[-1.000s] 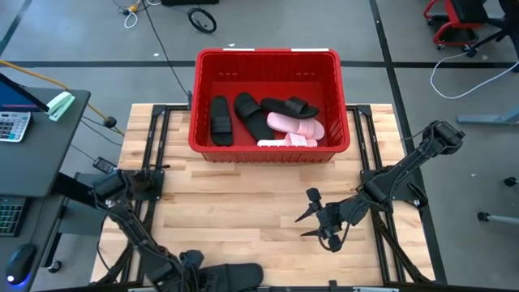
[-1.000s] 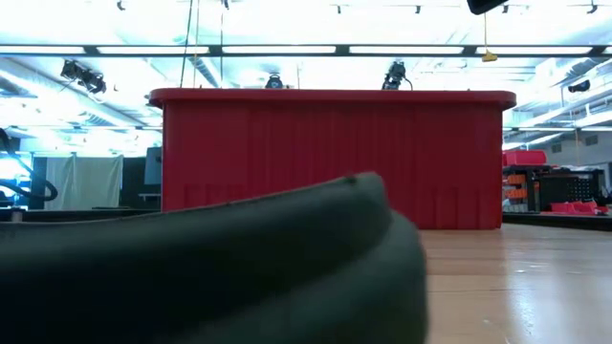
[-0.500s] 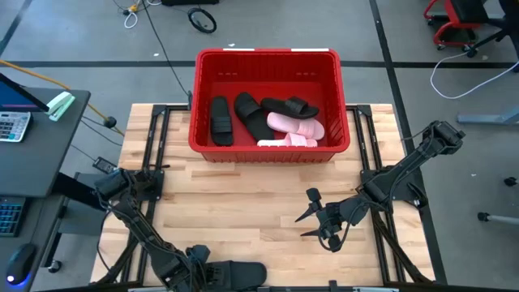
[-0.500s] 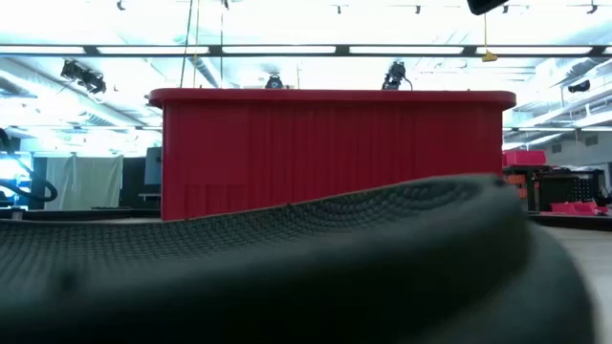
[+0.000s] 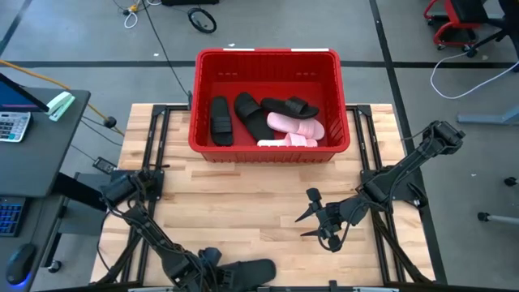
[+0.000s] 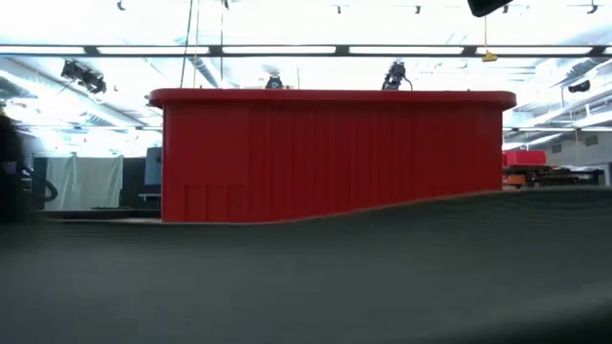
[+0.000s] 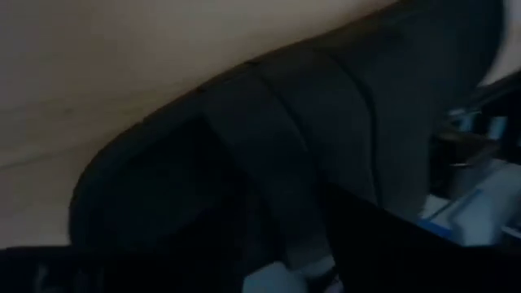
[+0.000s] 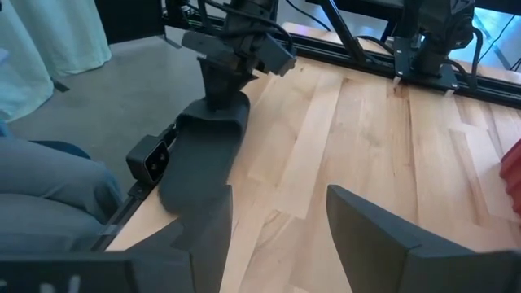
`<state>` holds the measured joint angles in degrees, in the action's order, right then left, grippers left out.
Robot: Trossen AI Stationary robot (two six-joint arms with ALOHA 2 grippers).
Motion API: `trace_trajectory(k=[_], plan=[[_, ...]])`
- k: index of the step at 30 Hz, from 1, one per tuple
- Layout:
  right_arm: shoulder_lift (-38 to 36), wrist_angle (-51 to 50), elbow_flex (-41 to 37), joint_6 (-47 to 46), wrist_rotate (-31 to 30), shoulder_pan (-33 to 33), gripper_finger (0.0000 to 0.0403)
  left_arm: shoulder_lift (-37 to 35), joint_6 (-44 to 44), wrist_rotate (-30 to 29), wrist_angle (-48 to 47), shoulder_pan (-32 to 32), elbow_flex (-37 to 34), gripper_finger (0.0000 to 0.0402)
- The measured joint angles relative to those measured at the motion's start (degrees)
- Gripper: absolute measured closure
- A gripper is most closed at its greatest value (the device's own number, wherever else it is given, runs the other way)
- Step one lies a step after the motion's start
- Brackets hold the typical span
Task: Pick and place slides into bin
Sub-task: Put the black slide into the red bin
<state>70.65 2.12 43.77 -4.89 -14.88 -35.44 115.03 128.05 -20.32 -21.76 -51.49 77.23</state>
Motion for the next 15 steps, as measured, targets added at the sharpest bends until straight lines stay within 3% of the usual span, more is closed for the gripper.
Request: trace_trajectory(k=[8, 15], plan=[[0.0, 0.05, 0.0, -0.01, 0.0, 0.0, 0.0197, -0.25, -1.36, -3.67, 1.47, 0.1, 0.0, 0.0282], [0.0, 0.05, 0.0, -0.04, -0.01, 0.0, 0.0197, -0.25, -3.48, -5.87, 2.2, 1.0, 0.0, 0.028]])
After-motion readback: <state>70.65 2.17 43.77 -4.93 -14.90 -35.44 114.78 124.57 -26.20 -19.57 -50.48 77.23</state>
